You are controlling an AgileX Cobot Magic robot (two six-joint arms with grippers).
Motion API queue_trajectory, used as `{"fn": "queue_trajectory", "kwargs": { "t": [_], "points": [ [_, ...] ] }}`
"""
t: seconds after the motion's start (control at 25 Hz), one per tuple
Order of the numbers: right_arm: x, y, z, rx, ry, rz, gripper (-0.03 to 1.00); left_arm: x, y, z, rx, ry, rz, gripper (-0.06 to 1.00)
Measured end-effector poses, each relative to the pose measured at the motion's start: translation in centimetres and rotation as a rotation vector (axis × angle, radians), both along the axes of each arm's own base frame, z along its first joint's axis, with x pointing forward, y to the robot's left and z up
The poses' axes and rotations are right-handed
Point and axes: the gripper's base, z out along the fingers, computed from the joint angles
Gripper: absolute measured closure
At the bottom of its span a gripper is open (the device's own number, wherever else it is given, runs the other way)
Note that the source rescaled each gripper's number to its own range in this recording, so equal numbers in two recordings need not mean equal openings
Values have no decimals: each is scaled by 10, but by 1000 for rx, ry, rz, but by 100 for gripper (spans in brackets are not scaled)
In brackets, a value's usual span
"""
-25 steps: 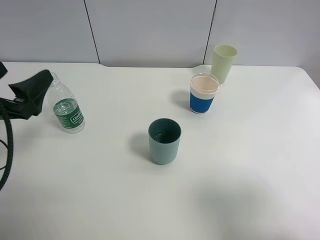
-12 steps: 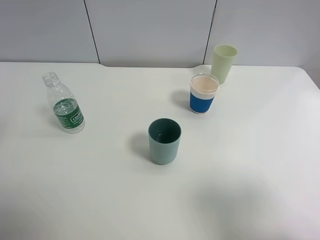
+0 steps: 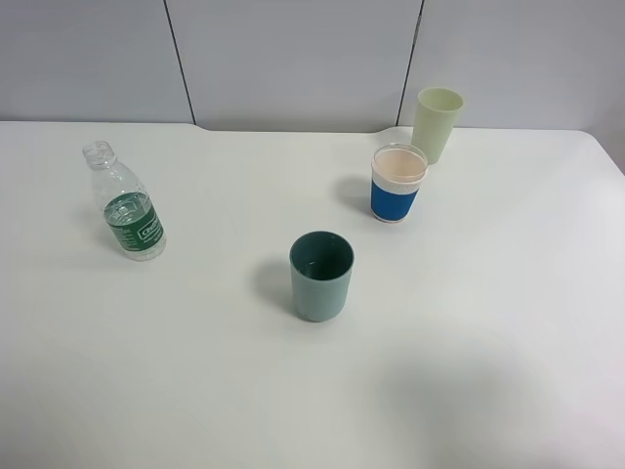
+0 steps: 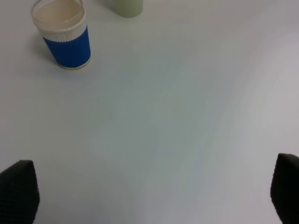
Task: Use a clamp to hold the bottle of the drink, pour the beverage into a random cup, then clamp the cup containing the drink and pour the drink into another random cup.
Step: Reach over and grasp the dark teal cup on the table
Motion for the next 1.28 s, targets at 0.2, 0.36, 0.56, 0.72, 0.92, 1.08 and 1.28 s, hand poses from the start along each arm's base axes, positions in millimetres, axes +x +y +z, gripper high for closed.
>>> {"fn": "queue_trajectory", "kwargs": {
  "t": [0.2,0.36,0.56,0.72,0.92,1.08,1.28],
  "points": [
    [0,0,0,1,0,0,-3,-21,5,9,7,139,37,-5],
    [0,0,0,1,0,0,-3,-37,9,5,8,255,61,-5],
    [0,0,0,1,0,0,-3,-56,12,-6,5,335,77,-5],
    [0,0,0,1,0,0,-3,-68,14,-13,-1,366,85,-5],
    [0,0,0,1,0,0,-3,-80,16,-23,-4,439,97,-5],
    [0,0,0,1,0,0,-3,-90,17,-28,-8,444,101,-5],
    [0,0,0,1,0,0,-3,-91,18,-49,-7,470,101,-5]
  ]
}}
